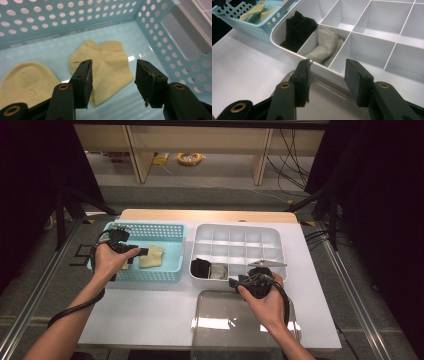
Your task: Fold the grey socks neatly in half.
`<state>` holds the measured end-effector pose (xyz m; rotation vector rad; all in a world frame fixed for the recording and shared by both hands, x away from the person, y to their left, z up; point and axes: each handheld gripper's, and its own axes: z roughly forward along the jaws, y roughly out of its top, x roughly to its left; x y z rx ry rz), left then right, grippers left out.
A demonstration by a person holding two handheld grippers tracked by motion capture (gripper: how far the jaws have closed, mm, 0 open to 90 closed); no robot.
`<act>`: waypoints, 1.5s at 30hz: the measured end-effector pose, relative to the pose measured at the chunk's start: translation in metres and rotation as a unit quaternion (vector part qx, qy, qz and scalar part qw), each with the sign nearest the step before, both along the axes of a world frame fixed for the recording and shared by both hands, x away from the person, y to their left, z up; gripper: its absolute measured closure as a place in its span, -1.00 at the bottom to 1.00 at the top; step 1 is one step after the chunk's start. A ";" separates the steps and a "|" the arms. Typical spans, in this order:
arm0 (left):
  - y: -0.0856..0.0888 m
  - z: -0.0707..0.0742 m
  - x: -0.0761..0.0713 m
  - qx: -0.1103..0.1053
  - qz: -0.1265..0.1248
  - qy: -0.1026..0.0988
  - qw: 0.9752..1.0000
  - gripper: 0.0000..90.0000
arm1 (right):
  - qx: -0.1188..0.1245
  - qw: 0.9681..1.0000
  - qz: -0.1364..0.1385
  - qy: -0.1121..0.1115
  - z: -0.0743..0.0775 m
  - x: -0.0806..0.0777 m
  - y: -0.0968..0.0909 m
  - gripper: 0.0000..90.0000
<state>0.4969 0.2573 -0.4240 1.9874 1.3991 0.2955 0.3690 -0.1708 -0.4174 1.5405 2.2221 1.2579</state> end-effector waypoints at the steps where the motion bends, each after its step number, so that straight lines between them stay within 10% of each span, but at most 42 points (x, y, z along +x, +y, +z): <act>1: -0.001 -0.002 0.002 0.001 0.002 0.002 1.000 0.06 | -0.003 1.000 0.003 -0.002 0.000 0.000 0.000 0.26; 9: -0.004 -0.010 0.012 0.027 -0.003 0.056 0.998 0.08 | -0.001 1.000 0.005 0.001 0.000 0.000 0.000 0.26; 19: -0.005 -0.019 0.018 0.049 0.011 0.078 0.996 0.15 | -0.001 1.000 0.006 0.002 -0.001 0.000 0.000 0.25; 38: -0.015 -0.028 0.026 0.114 -0.042 0.103 0.987 0.59 | 0.002 1.000 0.008 -0.006 0.004 -0.002 -0.001 0.35; 45: -0.020 -0.031 0.025 0.104 -0.036 0.119 0.987 0.83 | -0.004 1.000 0.012 -0.016 0.004 -0.001 -0.002 0.35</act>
